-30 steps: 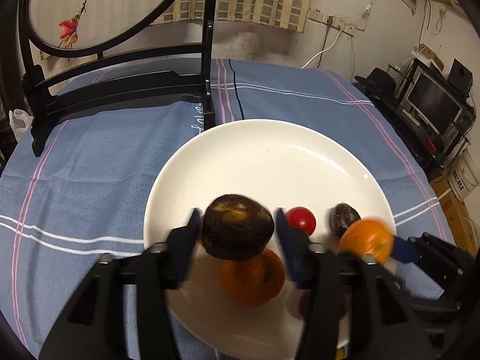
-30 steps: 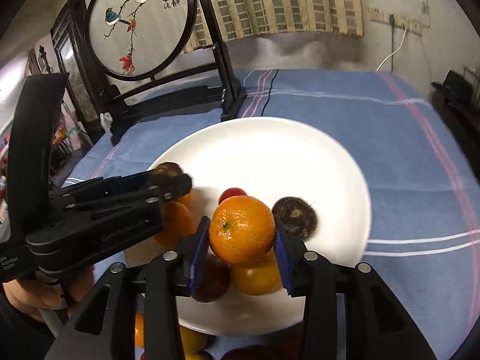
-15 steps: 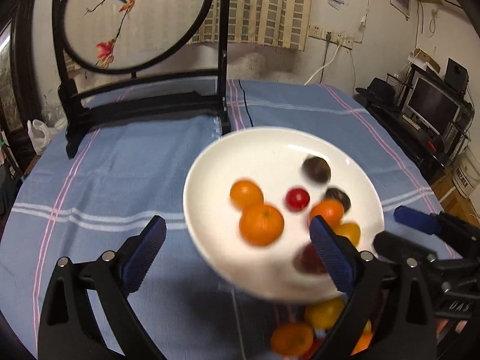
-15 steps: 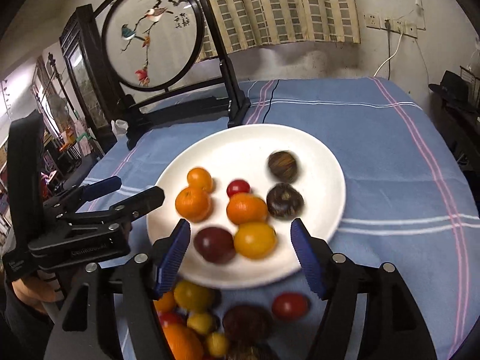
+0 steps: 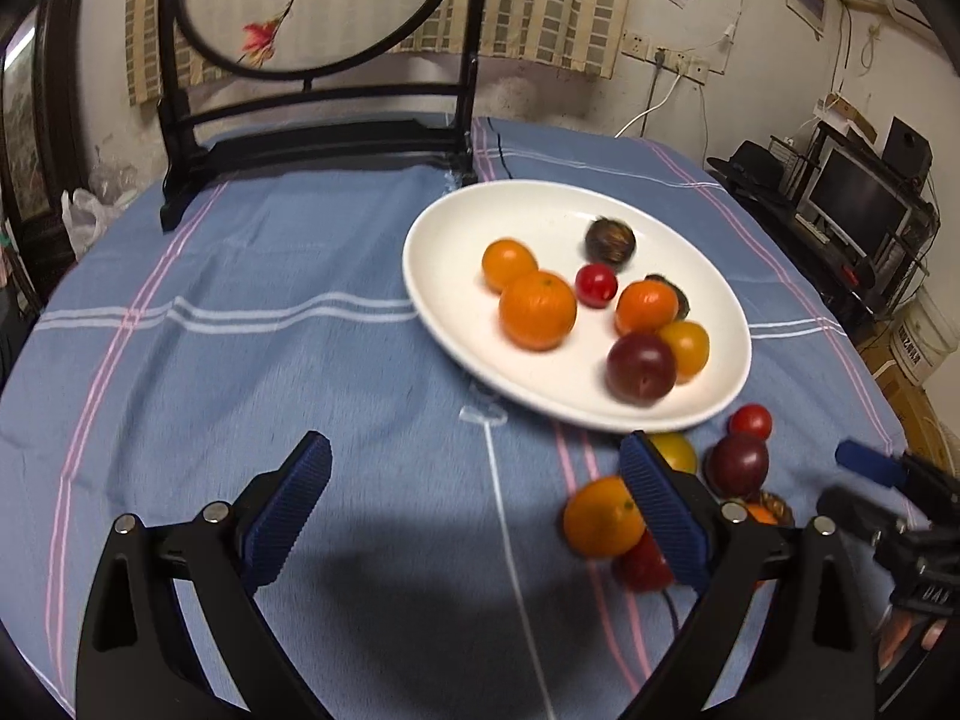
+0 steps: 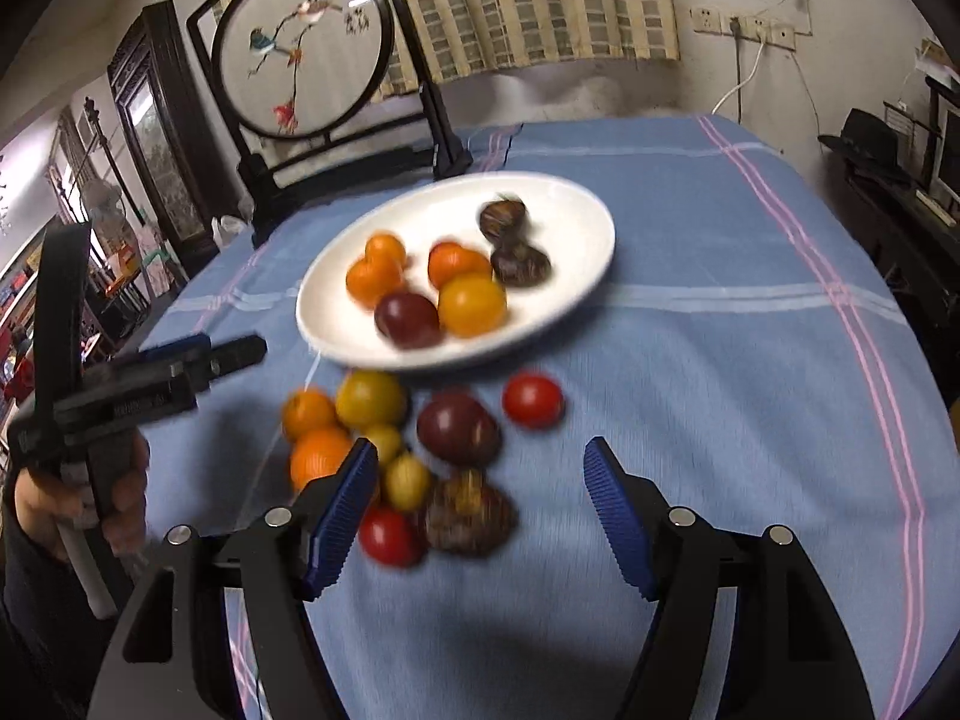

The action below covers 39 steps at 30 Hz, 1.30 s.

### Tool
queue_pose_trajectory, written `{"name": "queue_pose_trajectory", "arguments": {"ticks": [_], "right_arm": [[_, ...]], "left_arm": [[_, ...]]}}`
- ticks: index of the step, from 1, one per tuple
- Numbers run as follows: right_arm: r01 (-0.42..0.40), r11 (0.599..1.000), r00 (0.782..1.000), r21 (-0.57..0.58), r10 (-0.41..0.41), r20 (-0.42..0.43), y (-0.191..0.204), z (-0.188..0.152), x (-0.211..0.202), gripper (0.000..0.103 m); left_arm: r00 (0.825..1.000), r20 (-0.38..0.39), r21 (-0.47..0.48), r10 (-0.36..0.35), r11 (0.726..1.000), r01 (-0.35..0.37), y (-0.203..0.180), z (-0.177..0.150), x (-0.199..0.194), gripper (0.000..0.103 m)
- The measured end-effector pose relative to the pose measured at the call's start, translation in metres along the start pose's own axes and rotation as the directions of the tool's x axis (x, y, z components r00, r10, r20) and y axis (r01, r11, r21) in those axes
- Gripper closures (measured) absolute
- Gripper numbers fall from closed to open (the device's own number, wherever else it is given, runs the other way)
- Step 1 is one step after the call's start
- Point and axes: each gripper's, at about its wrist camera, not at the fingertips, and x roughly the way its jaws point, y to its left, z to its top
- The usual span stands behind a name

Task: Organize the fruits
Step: 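Move both open tools back toward the remaining fruits, then grasp the patterned dark brown fruit with the right tool while the left tool grasps a mandarin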

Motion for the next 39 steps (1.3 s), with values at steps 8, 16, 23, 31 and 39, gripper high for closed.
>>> {"name": "queue_pose_trajectory", "arguments": {"ticks": [8,16,23,31,39], "right_arm": [[0.101,0.988,0.992,-0.114,-0.108,-0.058,0.015,-0.03,0.003,0.033],[0.129,0.98,0.983,-0.152,-0.147,-0.112,0.017,-0.032,0.018,0.039],[0.129,0.975,0.98,-0.182,-0.153,-0.13,0.021,-0.019,0.037,0.049],[0.058,0.991,0.99,-0.122,-0.073,-0.119,0.018,-0.013,0.04,0.061],[0.019,0.998,0.999,-0.062,-0.022,-0.046,0.011,-0.015,0.017,0.061]], "left_arm": [[1.0,-0.008,-0.02,0.009,1.0,-0.009,0.014,-0.013,0.004,0.008],[1.0,-0.016,-0.01,-0.015,1.0,0.015,0.013,-0.015,0.004,0.008],[0.999,-0.03,0.013,-0.031,0.999,0.032,0.009,-0.018,0.008,0.008],[0.998,-0.038,0.024,-0.041,0.999,0.042,0.006,-0.02,0.009,0.008],[0.998,-0.046,0.078,-0.044,0.996,0.048,-0.004,-0.024,0.009,0.008]]}}
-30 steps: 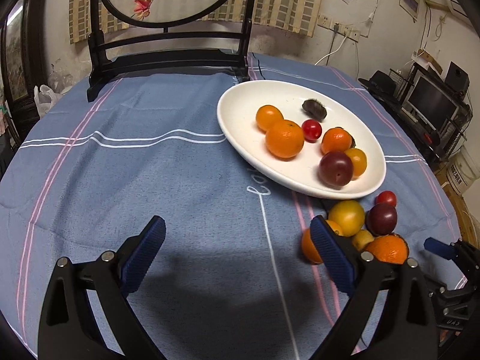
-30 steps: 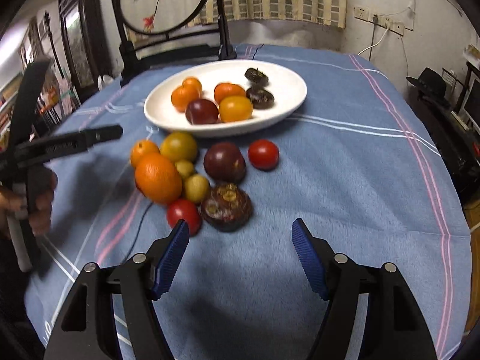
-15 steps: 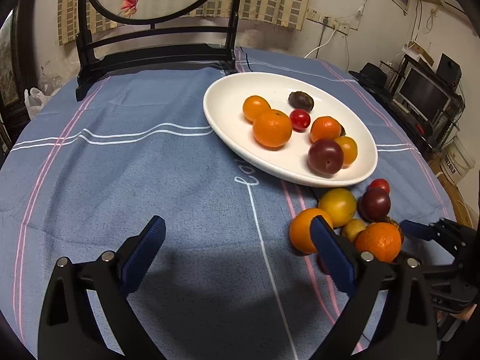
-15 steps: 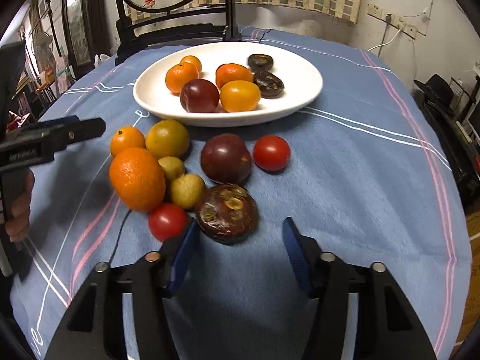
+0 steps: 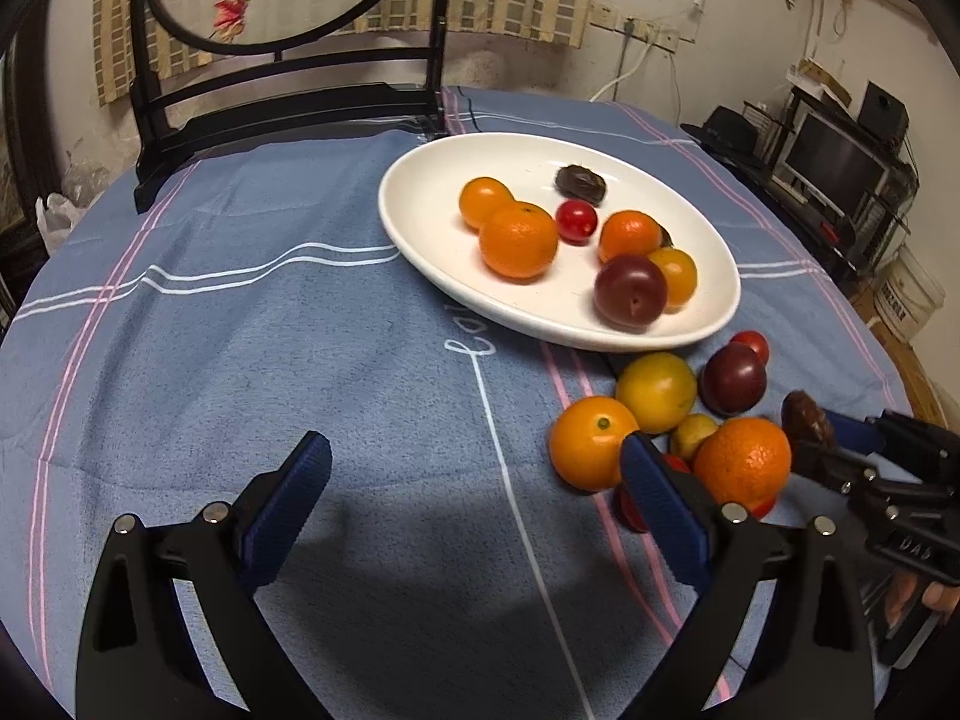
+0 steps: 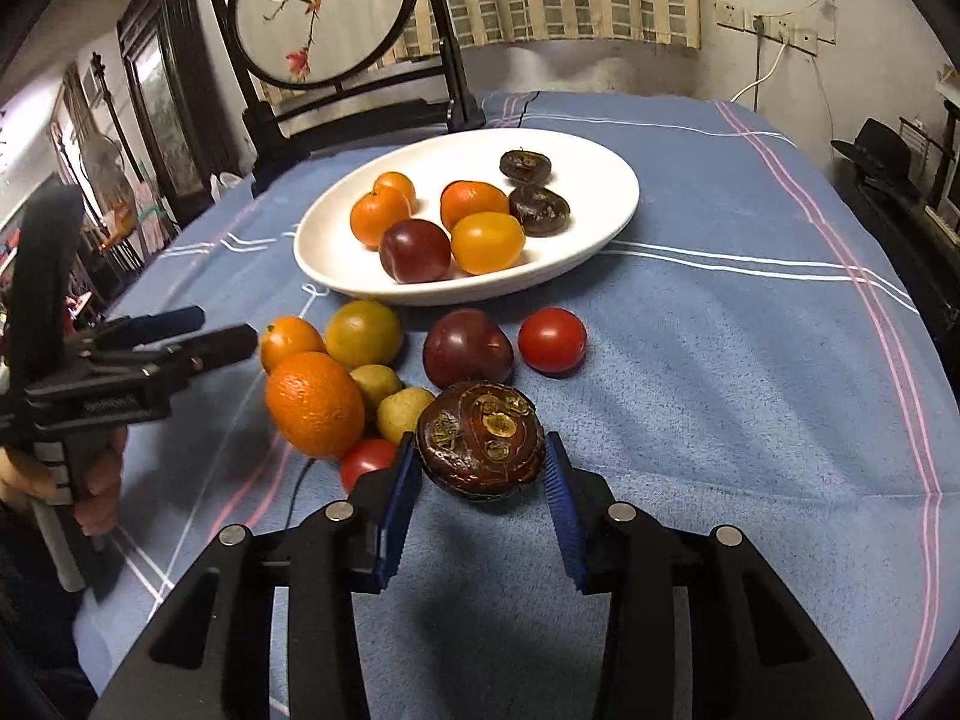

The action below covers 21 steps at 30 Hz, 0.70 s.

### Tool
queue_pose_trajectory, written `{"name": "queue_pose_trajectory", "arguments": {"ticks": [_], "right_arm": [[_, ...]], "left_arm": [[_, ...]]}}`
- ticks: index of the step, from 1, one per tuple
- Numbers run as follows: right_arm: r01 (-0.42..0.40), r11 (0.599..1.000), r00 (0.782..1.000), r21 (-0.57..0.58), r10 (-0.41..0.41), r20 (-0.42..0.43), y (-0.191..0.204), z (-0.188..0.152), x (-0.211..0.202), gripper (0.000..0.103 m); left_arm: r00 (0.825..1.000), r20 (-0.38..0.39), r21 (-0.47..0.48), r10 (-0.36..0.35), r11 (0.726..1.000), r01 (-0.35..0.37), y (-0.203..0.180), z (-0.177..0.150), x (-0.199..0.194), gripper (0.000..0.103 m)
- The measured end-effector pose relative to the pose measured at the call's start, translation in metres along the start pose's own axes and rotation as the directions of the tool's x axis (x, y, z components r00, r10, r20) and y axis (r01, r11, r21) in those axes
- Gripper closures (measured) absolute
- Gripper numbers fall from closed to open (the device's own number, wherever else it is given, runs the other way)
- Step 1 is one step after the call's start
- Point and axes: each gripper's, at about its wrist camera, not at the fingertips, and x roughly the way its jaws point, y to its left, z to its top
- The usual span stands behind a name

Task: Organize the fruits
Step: 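Grasp the patterned dark brown fruit with the right tool while the left tool grasps a mandarin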

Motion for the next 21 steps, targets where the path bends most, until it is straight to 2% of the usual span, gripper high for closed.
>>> {"name": "queue_pose_trajectory", "arguments": {"ticks": [5,8,11,13,14,16,21], "right_arm": [[-0.034,0.999,0.999,0.002,0.034,0.005,-0.001,-0.002,0.0,0.061],[-0.048,0.999,0.999,-0.004,0.048,0.001,-0.002,-0.003,0.002,0.061],[-0.063,0.998,0.998,-0.005,0.063,-0.001,-0.002,-0.005,0.001,0.061],[-0.069,0.998,0.998,-0.007,0.069,0.006,-0.001,-0.006,-0.001,0.061],[-0.073,0.997,0.997,-0.011,0.073,0.008,-0.001,-0.007,-0.002,0.061],[-0.073,0.997,0.997,-0.016,0.073,0.01,0.0,-0.007,-0.003,0.061],[-0.071,0.997,0.997,-0.02,0.071,0.015,0.001,-0.008,-0.004,0.061]], "left_arm": [[1.0,-0.021,0.011,-0.012,1.0,0.012,-0.007,-0.003,0.007,0.008],[0.997,-0.048,-0.044,-0.06,0.997,0.058,-0.006,-0.001,0.011,0.008],[0.996,-0.063,-0.075,-0.069,0.995,0.064,-0.007,0.0,0.017,0.009],[0.994,-0.062,-0.094,-0.09,0.992,0.084,-0.008,0.001,0.018,0.027],[0.992,-0.069,-0.106,-0.107,0.989,0.1,-0.008,0.003,0.019,0.031],[0.99,-0.074,-0.127,-0.119,0.986,0.109,-0.01,0.004,0.021,0.032],[0.994,-0.065,-0.102,-0.087,0.992,0.08,-0.018,0.007,0.028,0.032]]}}
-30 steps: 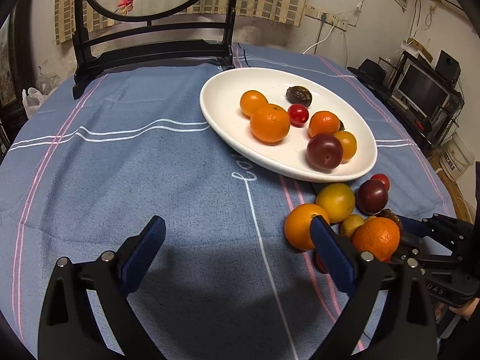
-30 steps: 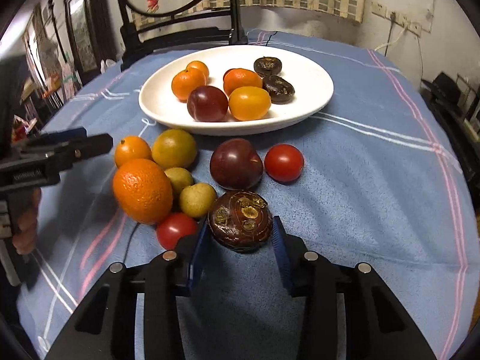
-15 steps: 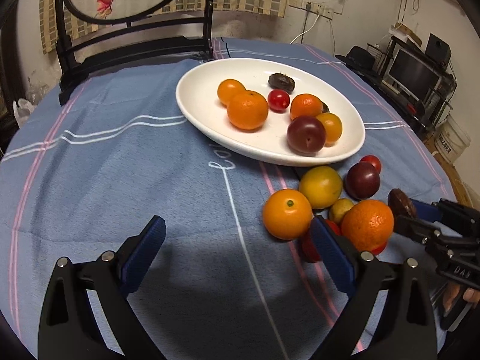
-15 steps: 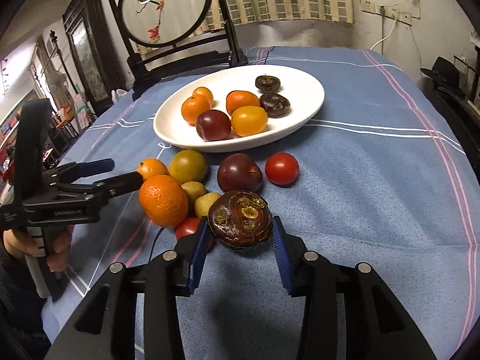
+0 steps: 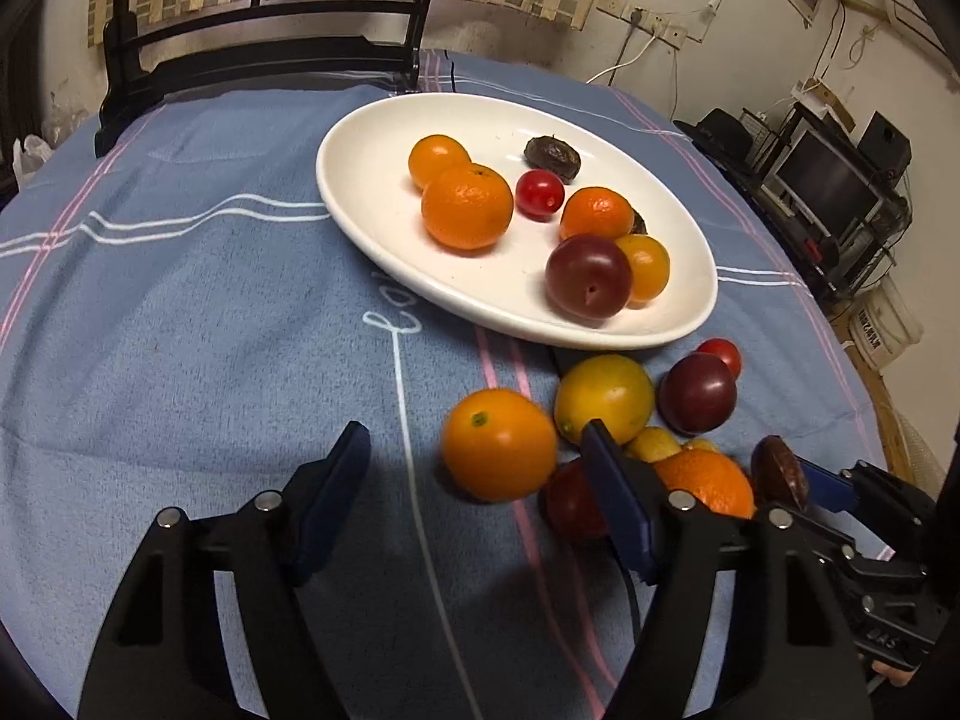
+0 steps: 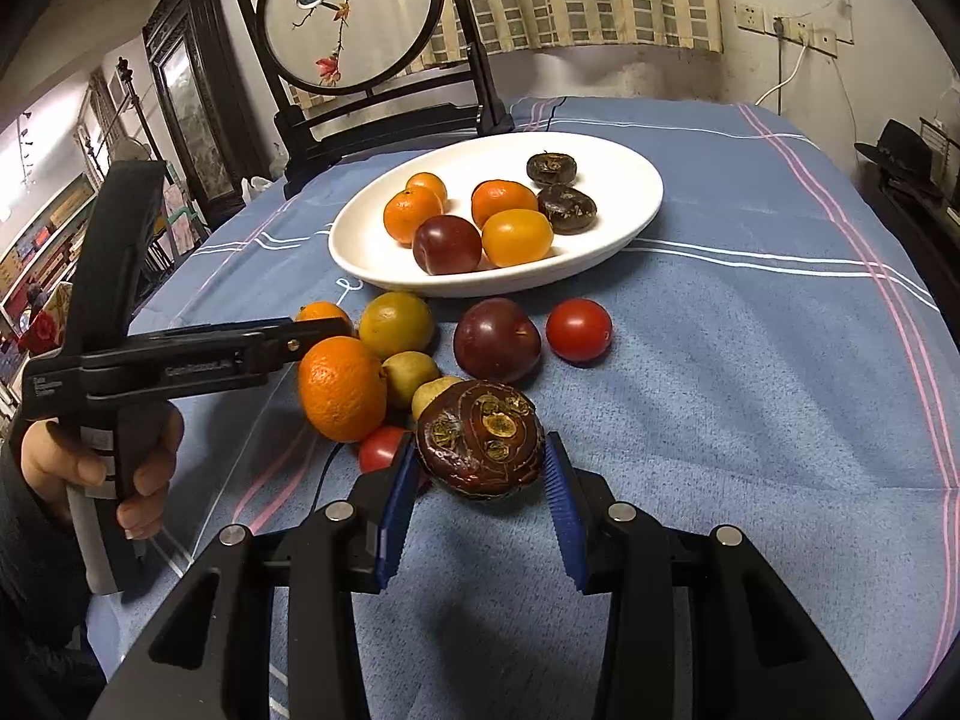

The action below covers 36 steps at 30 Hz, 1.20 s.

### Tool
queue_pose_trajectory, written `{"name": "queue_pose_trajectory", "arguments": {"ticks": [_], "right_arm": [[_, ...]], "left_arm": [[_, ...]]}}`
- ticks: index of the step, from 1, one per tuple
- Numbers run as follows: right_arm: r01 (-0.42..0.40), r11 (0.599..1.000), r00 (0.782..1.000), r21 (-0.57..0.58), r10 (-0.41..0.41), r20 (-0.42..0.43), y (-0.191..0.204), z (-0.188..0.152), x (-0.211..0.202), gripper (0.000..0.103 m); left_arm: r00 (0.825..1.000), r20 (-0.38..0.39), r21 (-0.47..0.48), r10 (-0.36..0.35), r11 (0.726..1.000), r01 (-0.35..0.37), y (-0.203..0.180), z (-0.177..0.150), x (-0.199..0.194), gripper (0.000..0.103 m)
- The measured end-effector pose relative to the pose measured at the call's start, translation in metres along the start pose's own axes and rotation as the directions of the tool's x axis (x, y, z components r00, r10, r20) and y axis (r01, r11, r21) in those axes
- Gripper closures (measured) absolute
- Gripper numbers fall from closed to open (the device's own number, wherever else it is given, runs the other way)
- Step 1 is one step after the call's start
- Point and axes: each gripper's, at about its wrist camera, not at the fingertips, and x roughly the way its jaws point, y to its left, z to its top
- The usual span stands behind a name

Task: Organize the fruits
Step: 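Grasp the patterned dark brown fruit with the right tool while the left tool grasps a mandarin, then lower the dark brown fruit and mandarin onto the white plate, opening both tools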

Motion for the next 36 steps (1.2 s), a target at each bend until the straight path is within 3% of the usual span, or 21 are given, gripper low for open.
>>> {"name": "queue_pose_trajectory", "arguments": {"ticks": [2,5,7,11,21,29,33,36], "right_arm": [[-0.001,1.0,1.0,0.002,0.001,0.002,0.0,0.0,0.0,0.061],[0.002,1.0,1.0,0.009,-0.002,0.006,-0.002,0.0,-0.001,0.061],[0.004,1.0,1.0,0.012,-0.004,0.008,-0.003,0.0,-0.001,0.061],[0.008,1.0,1.0,0.022,-0.008,0.015,-0.006,0.0,-0.002,0.061],[0.044,0.999,0.994,0.009,-0.045,0.096,0.001,0.014,-0.02,0.061],[0.116,0.987,0.985,-0.107,-0.101,0.139,0.022,0.073,-0.018,0.061],[0.13,0.977,0.977,-0.167,-0.098,0.189,0.032,0.103,0.002,0.061],[0.139,0.978,0.982,-0.156,-0.116,0.149,0.027,0.123,0.032,0.061]], "left_arm": [[1.0,-0.009,-0.003,-0.018,1.0,0.018,-0.002,0.003,0.003,0.038],[0.999,0.001,0.027,-0.044,0.999,0.044,-0.008,0.003,0.002,0.058],[1.0,0.009,0.075,-0.016,0.997,0.016,-0.011,0.002,0.001,0.065],[0.999,-0.026,-0.006,-0.037,0.999,0.037,0.002,0.003,-0.007,0.066],[0.997,0.07,0.007,-0.035,0.999,0.035,0.012,0.012,-0.05,0.066],[0.992,0.116,0.045,-0.046,0.998,0.041,0.001,0.062,-0.053,0.066],[0.991,0.134,0.026,-0.015,1.0,0.011,0.001,0.088,-0.037,0.066],[0.993,0.119,-0.006,-0.009,1.0,0.01,0.003,0.105,-0.02,0.066]]}}
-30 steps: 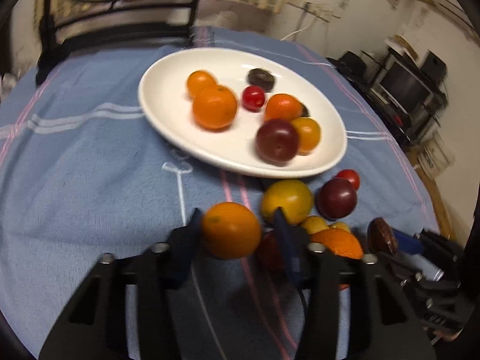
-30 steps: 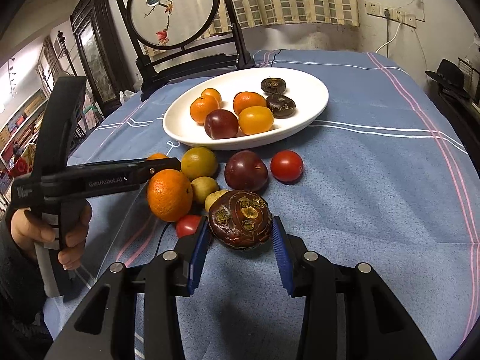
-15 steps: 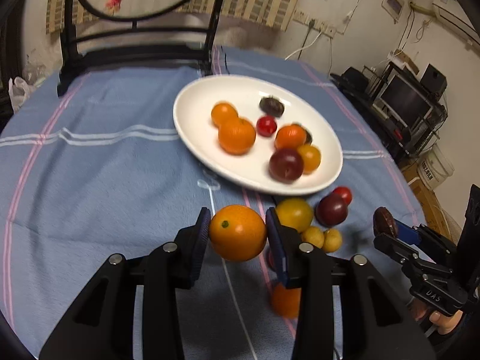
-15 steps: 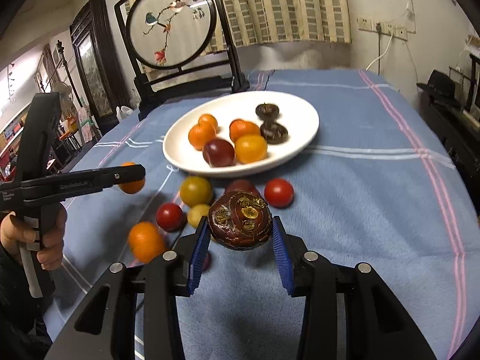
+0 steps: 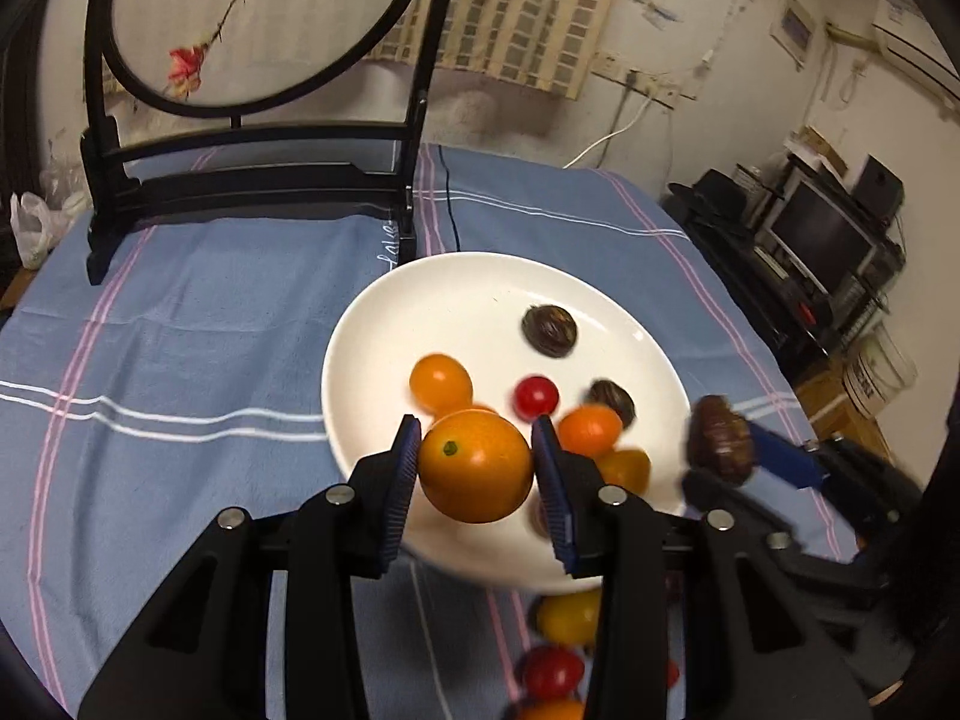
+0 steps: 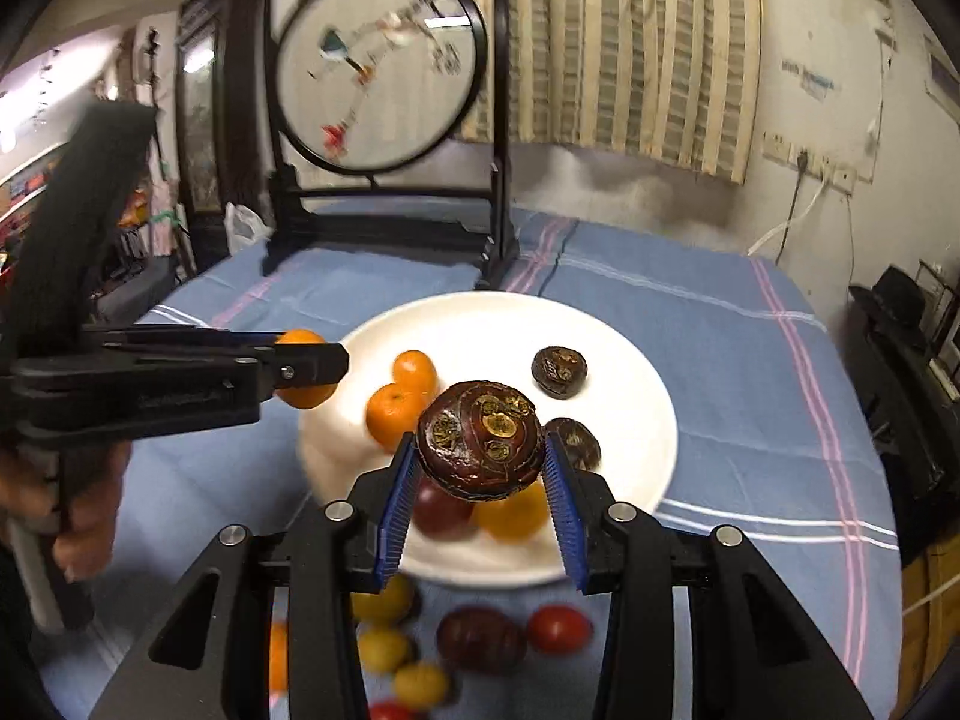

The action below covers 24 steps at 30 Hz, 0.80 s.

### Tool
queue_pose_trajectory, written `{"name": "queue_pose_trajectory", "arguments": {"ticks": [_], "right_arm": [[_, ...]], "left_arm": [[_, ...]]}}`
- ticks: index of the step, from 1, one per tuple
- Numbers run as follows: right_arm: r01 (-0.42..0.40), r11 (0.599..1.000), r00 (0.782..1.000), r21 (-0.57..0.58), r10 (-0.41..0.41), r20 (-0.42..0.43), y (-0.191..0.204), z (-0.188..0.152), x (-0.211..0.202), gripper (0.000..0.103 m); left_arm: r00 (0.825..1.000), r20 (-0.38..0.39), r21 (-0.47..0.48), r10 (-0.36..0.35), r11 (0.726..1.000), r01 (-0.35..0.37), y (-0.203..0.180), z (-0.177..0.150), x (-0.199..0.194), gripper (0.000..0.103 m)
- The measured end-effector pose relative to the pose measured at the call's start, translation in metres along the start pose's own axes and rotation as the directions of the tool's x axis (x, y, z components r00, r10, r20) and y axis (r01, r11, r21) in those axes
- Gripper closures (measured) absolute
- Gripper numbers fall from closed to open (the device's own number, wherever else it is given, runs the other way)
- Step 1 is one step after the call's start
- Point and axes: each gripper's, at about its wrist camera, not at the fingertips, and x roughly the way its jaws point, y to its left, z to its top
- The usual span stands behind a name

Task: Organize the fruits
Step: 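Lower the dark brown fruit and mandarin onto the white plate, opening both tools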

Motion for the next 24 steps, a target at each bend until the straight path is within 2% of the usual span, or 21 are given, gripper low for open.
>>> {"name": "queue_pose_trajectory", "arguments": {"ticks": [4,9,11,12,13,16,17,21,24], "right_arm": [[0.013,1.0,0.999,0.024,-0.012,-0.05,-0.008,0.013,0.039,0.061],[0.012,0.996,0.997,0.092,-0.005,-0.081,-0.021,0.02,0.071,0.06],[-0.003,0.992,0.997,0.126,0.013,-0.077,-0.025,0.019,0.077,0.042],[-0.008,0.989,0.998,0.149,0.016,-0.055,-0.028,0.018,0.075,0.041],[-0.016,0.987,0.999,0.162,0.024,-0.045,-0.03,0.017,0.073,0.041],[-0.035,0.983,0.999,0.181,0.042,-0.034,-0.033,0.012,0.06,0.04],[-0.035,0.983,0.999,0.181,0.041,-0.029,-0.033,0.01,0.055,0.037],[-0.048,0.984,0.998,0.172,0.053,-0.024,-0.035,-0.006,0.027,0.033],[-0.028,0.984,0.999,0.174,0.034,-0.032,-0.036,-0.021,0.01,0.032]], "left_arm": [[1.0,-0.009,-0.012,0.03,0.999,-0.03,0.002,0.012,0.025,0.066],[0.999,-0.043,-0.036,0.026,0.999,-0.027,0.006,0.019,0.052,0.065],[0.999,-0.017,-0.039,0.04,0.998,-0.041,0.005,0.02,0.053,0.059],[0.999,-0.005,-0.041,0.039,0.998,-0.039,0.006,0.022,0.051,0.051],[0.999,0.003,-0.045,0.04,0.998,-0.04,0.006,0.022,0.049,0.047],[0.999,0.028,-0.041,0.037,0.999,-0.036,0.005,0.02,0.037,0.045],[0.999,0.027,-0.037,0.037,0.999,-0.036,0.005,0.018,0.033,0.044],[0.997,0.052,0.0,0.055,0.998,-0.055,0.001,0.003,0.008,0.028],[0.996,0.075,0.051,0.055,0.997,-0.059,-0.005,-0.015,-0.009,0.028]]}}
